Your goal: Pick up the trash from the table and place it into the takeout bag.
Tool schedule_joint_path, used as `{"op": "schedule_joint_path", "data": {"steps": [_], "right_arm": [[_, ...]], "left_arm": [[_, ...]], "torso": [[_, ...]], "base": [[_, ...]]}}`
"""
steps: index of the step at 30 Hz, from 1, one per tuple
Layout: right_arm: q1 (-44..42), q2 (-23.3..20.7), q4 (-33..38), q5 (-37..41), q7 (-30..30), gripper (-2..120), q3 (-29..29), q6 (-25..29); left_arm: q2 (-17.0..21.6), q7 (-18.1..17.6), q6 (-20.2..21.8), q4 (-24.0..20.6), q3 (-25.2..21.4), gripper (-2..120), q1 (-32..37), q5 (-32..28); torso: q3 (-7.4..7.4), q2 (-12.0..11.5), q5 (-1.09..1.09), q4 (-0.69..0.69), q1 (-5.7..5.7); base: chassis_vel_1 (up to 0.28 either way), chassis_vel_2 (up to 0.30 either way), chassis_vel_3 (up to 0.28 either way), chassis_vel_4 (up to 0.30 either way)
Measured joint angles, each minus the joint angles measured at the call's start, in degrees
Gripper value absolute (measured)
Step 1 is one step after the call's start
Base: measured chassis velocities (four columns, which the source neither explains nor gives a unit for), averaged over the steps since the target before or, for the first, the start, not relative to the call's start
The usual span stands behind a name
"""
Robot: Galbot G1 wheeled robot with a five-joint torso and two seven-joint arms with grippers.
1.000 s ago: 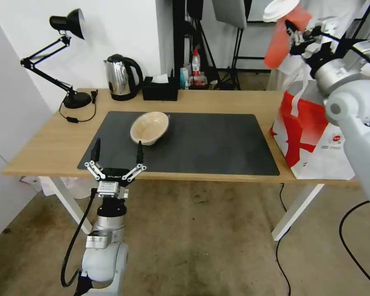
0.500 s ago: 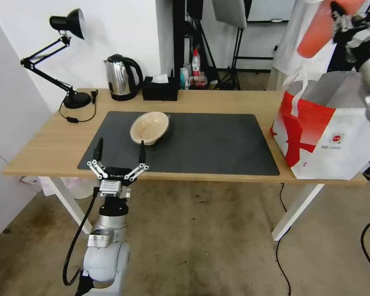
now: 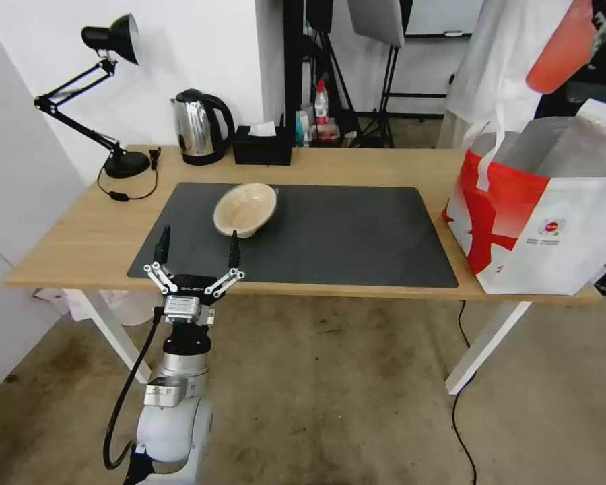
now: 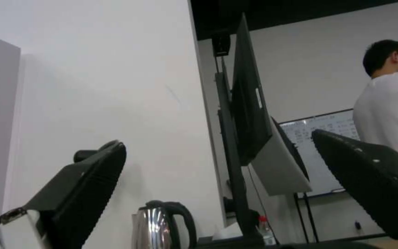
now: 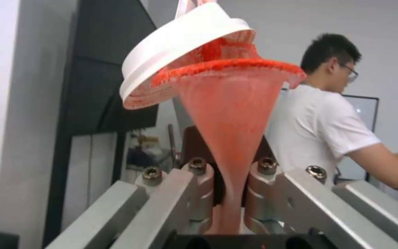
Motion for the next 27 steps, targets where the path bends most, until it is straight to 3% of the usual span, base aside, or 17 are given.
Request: {"op": "schedule_joint_path", "data": {"steps": [12,27], "right_arm": [[-9.9,1.1,0.9,-4.0,-0.7,1,4.5,0.1],[-12.7,3.2,-0.9,-6.1,-0.8,1,5.2,1.3]], "left_arm": [[0.0,0.0,0.0,0.1,0.2,100,0.0,-0.1],[0.0,0.0,-0.2,0.0,0.0,100,0.6,-0.3]], "torso": [[0.0,0.0,-0.01,-0.01,0.0],[0.0,0.0,-0.01,0.0,0.0]], "base": [[0.0,0.0,0.0,0.0],[0.0,0.0,0.0,0.0]]}}
